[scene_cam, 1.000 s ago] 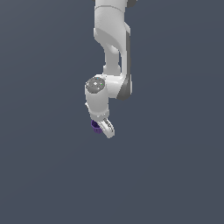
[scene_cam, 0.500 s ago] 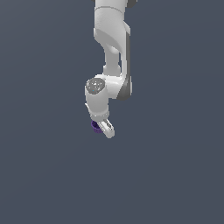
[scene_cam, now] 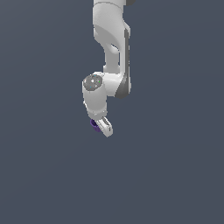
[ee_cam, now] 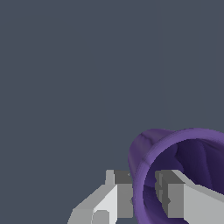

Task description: Pick up the object and move it to a goal position.

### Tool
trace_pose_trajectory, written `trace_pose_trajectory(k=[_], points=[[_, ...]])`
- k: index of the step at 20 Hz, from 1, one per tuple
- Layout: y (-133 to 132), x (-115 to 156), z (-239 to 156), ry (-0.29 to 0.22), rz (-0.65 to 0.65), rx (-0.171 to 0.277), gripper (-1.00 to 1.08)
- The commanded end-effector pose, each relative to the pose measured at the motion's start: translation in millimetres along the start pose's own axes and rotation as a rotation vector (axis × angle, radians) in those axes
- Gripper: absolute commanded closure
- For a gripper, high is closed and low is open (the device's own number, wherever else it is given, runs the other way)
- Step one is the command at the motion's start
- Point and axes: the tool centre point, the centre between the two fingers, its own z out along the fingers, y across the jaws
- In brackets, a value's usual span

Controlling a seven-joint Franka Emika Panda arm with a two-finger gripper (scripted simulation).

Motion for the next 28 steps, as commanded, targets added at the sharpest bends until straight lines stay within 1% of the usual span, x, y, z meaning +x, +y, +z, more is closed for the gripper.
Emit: trace_pose_trajectory(k=[1, 6, 14, 18, 23, 28], points=[[4.8, 6.2, -12.1, 0.001, 0.001, 0.002, 1.08], [20.6, 22.6, -47.3, 0.001, 0.001, 0.002, 1.08], [53.8, 59.3, -122.8, 0.001, 0.002, 0.002, 1.08], [66.8, 75.3, -154.1, 0.001, 0.002, 0.002, 1.08], [77.0, 89.2, -180.6, 0.001, 0.001, 0.001, 1.08], [81.1, 96.1, -193.1, 0.001, 0.001, 0.001, 1.08]])
